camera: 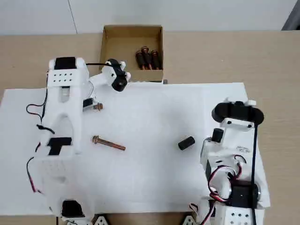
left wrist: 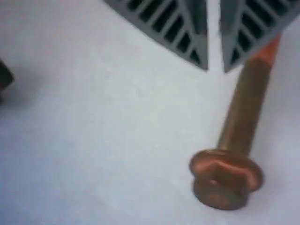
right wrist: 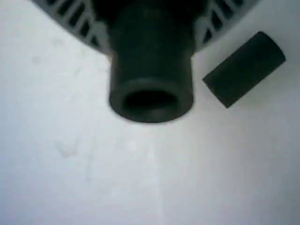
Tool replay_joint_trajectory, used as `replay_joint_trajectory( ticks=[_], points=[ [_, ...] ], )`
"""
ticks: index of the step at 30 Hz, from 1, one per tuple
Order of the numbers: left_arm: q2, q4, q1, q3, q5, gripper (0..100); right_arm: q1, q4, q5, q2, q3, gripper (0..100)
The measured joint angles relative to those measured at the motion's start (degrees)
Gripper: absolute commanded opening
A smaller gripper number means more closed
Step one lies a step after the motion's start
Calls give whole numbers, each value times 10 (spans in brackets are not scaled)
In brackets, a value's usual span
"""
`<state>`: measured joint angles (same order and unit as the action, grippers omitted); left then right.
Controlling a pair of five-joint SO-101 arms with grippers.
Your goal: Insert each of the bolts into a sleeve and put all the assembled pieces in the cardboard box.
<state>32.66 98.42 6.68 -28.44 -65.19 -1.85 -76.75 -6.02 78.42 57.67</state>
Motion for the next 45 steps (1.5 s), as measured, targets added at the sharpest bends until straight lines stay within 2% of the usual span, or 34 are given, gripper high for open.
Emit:
replay_joint_trajectory(
  ticks=[6,21,28,34,37,45],
  points=[
    [40,3,-1,-62,-22,75,0,0,0,0,0,2],
    [43,3,-18,-40,-63,77,0,0,0,0,0,2],
    [100,4,-18,-51,-70,77,0,0,0,0,0,2],
    [145,10,-18,-96,-71,67,0,0,0,0,0,2],
    [157,11,-18,-113,-71,6,0,0,0,0,0,2],
    [163,13,-18,-141,-71,6,0,0,0,0,0,2]
  ],
)
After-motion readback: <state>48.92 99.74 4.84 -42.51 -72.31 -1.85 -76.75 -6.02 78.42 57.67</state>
